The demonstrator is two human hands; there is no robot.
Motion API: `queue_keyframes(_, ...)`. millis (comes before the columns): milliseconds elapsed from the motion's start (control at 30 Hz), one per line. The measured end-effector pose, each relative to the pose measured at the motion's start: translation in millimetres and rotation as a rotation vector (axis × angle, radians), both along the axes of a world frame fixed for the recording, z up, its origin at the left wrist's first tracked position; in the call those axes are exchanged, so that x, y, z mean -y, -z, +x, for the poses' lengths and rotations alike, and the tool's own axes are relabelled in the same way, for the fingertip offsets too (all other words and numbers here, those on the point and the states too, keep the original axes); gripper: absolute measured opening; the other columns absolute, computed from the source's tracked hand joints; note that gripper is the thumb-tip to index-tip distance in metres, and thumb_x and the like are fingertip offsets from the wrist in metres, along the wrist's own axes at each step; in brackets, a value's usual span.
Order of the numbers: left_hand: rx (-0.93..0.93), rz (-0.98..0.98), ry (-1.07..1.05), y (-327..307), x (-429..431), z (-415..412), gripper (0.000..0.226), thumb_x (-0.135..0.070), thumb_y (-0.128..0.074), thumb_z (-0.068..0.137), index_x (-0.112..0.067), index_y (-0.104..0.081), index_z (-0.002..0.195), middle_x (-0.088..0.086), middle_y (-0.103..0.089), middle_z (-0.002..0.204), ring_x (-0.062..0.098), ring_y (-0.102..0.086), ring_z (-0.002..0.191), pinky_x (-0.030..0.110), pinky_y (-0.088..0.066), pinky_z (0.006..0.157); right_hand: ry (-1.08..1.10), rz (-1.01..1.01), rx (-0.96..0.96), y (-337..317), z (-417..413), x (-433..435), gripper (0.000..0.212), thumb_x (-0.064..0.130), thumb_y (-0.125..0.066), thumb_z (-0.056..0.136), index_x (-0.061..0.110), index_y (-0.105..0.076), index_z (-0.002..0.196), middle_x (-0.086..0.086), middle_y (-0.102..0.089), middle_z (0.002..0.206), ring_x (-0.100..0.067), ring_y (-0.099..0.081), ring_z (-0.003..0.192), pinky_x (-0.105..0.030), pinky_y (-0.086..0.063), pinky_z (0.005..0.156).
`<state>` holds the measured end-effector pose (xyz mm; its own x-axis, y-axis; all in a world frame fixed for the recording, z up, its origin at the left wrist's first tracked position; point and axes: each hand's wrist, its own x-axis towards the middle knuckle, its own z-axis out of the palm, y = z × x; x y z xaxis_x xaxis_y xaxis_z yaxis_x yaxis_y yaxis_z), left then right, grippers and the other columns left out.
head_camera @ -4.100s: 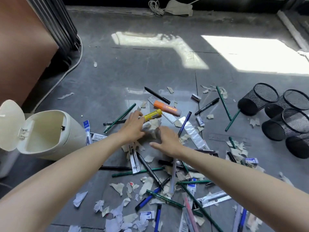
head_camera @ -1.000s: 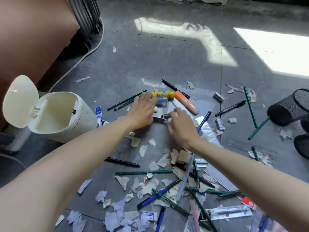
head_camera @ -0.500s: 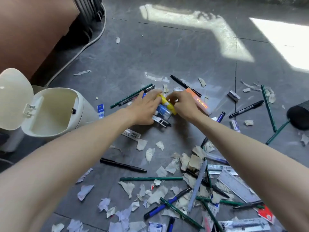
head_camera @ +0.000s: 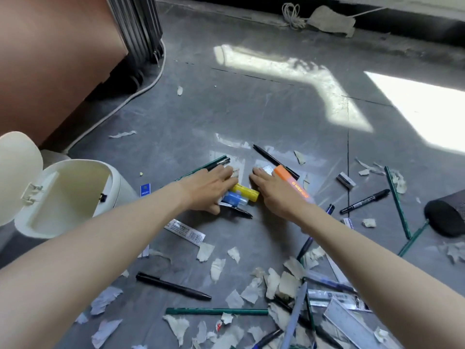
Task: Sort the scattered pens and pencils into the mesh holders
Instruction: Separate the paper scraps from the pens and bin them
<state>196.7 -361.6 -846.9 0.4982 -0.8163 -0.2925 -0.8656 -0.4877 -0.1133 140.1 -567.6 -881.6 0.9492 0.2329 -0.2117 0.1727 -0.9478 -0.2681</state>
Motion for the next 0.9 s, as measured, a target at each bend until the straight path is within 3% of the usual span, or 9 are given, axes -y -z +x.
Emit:
queue_keyframes(133,-0.099,-0.054,-0.231,3.6,-9.9,18.0,0.075,-0.030,-0.069,0.072,-0.011,-0.033,0.135,0.009,-0.031,0.130,0.027,-0.038,0.118,0.037,-0.046,0.080,-0.029,0.049,0.059,4.6,-56.4,8.6,0.063,-0.001,-0.040,0.088,0.011,-0.027,0.148,-0.008,-0.015,0.158,-0.021,-0.016,0.146,-0.031,-0.008,0.119)
queue_keyframes(200,-0.111,-0.085,-0.341,3.2,-8.1,23.9,0.078,-0.030,-0.068,0.077,-0.011,-0.027,0.140,0.011,-0.030,0.130,0.028,-0.035,0.119,0.037,-0.042,0.082,-0.105,0.089,0.108,0.9,-80.2,7.5,0.057,-0.003,-0.050,0.084,0.005,-0.042,0.140,-0.014,-0.034,0.151,-0.025,-0.033,0.140,-0.039,-0.026,0.115)
queue_keyframes(300,-0.079,-0.155,-0.451,4.2,6.0,25.3,0.091,-0.039,-0.067,0.080,-0.014,-0.012,0.148,0.013,-0.031,0.133,0.031,-0.033,0.120,0.040,-0.037,0.091,-0.169,0.134,0.254,-8.4,-96.6,13.2,0.049,-0.004,-0.068,0.070,0.003,-0.062,0.118,-0.016,-0.061,0.126,-0.030,-0.061,0.110,-0.039,-0.053,0.088)
queue_keyframes(400,0.039,-0.213,-0.413,4.6,29.9,15.0,0.106,-0.065,-0.063,0.071,-0.020,-0.009,0.150,0.014,-0.030,0.137,0.031,-0.024,0.131,0.051,-0.018,0.110,0.059,0.150,0.367,-16.5,-82.1,24.4,0.045,-0.005,-0.067,0.072,0.002,-0.061,0.116,-0.019,-0.058,0.127,-0.034,-0.057,0.108,-0.038,-0.049,0.087)
queue_keyframes(433,0.089,-0.246,-0.337,9.5,42.4,8.9,0.102,-0.068,-0.060,0.071,-0.022,-0.014,0.150,0.014,-0.031,0.140,0.032,-0.023,0.135,0.054,-0.012,0.112,0.202,0.163,0.382,-18.2,-74.3,30.1,0.042,-0.003,-0.066,0.076,0.002,-0.059,0.118,-0.019,-0.056,0.129,-0.036,-0.056,0.111,-0.039,-0.047,0.089)
queue_keyframes(533,0.203,-0.376,-0.083,15.6,88.6,-18.5,0.065,-0.057,-0.042,0.086,-0.022,-0.040,0.141,0.014,-0.045,0.139,0.032,-0.036,0.135,0.056,-0.021,0.110,0.562,0.300,0.283,-28.3,-50.6,52.0,0.045,0.003,-0.051,0.089,0.005,-0.048,0.134,-0.014,-0.040,0.146,-0.028,-0.037,0.135,-0.033,-0.028,0.108)
queue_keyframes(667,0.005,-0.210,-0.047,27.9,126.3,-56.2,0.055,-0.044,-0.029,0.099,-0.024,-0.016,0.148,0.013,-0.007,0.157,0.025,-0.002,0.145,0.048,0.002,0.115,0.540,0.268,0.104,-30.1,-29.0,83.3,0.052,-0.001,-0.043,0.091,0.012,-0.042,0.141,-0.013,-0.024,0.155,-0.023,-0.022,0.143,-0.028,-0.020,0.111)
queue_keyframes(833,0.164,-0.314,-0.132,35.5,89.6,-50.1,0.058,-0.044,-0.030,0.095,-0.020,-0.019,0.147,0.019,-0.029,0.149,0.032,-0.024,0.141,0.049,-0.009,0.112,0.523,0.320,0.089,-23.5,-30.2,68.6,0.044,0.026,-0.056,0.093,0.016,-0.048,0.135,-0.013,-0.024,0.153,-0.026,-0.020,0.141,-0.031,-0.020,0.110)
queue_keyframes(900,0.216,-0.281,-0.347,31.2,64.9,-29.9,0.059,-0.043,-0.029,0.097,-0.018,-0.015,0.148,0.020,-0.019,0.153,0.033,-0.013,0.143,0.050,-0.003,0.113,0.507,0.348,0.064,-19.3,-35.1,55.8,0.037,0.027,-0.058,0.092,0.014,-0.052,0.126,-0.011,-0.024,0.151,-0.025,-0.019,0.140,-0.030,-0.021,0.107)
